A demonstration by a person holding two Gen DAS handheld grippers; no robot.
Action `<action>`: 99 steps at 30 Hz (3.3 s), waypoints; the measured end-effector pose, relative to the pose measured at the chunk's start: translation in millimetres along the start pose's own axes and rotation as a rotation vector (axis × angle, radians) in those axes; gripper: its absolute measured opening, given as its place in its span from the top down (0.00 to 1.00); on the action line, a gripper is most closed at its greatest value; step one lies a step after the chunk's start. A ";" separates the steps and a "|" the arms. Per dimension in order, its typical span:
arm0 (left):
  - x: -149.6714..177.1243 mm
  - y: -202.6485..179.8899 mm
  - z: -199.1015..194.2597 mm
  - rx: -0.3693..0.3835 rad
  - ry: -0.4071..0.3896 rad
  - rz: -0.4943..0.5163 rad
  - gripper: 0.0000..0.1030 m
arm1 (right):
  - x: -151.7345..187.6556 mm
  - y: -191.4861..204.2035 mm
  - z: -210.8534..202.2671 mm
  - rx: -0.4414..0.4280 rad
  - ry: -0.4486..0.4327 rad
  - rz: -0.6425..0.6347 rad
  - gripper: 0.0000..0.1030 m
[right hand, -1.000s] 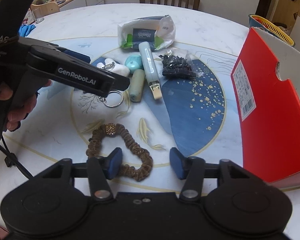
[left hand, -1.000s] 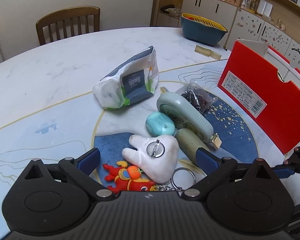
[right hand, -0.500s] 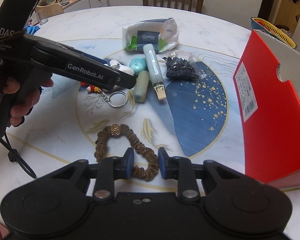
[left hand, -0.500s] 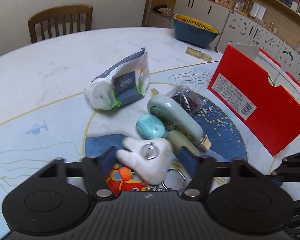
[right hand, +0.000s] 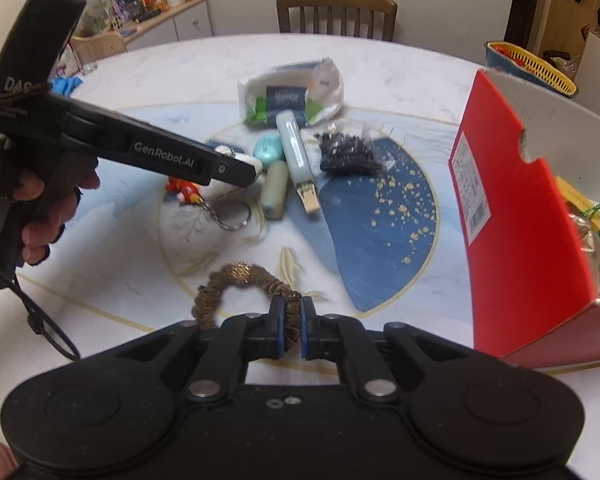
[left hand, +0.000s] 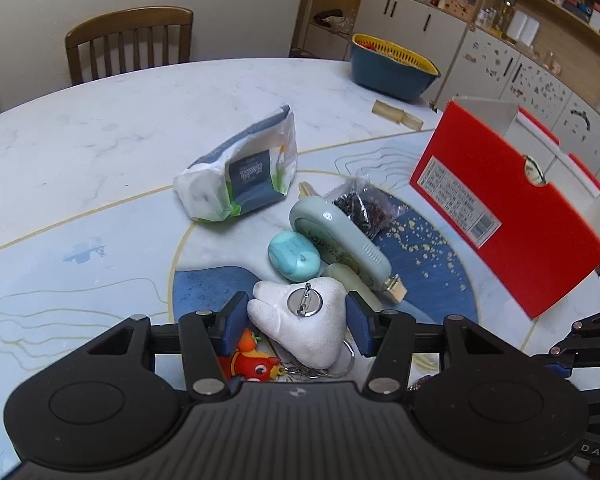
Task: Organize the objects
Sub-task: 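Grasp the white tooth keychain with the left tool while the right tool grasps the bead bracelet, then carry the tooth keychain and bead bracelet into the red shoebox and release both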
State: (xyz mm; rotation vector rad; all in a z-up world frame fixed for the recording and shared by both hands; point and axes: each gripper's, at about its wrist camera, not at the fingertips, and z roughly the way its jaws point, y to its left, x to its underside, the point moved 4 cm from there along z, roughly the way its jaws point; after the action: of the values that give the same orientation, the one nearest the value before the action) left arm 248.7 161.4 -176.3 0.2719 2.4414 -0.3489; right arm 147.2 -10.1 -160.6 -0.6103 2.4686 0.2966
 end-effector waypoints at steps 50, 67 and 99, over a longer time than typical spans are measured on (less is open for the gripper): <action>-109.9 -254.3 27.9 -0.051 -0.028 0.201 0.49 | -37.5 -247.1 -138.6 0.017 -0.239 0.111 0.95; -123.5 -277.8 109.7 -0.257 0.086 0.097 0.49 | -26.7 -282.3 -87.1 -0.105 -0.088 -0.014 0.95; -122.4 -272.2 156.5 -0.322 0.215 0.034 0.37 | -13.8 -305.4 -49.3 -0.081 0.051 -0.079 0.55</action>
State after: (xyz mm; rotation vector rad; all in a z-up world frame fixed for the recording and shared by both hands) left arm 356.9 -157.7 -168.0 0.2184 2.6515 0.0951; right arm 282.0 -287.8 -135.3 -0.7567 2.4835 0.3552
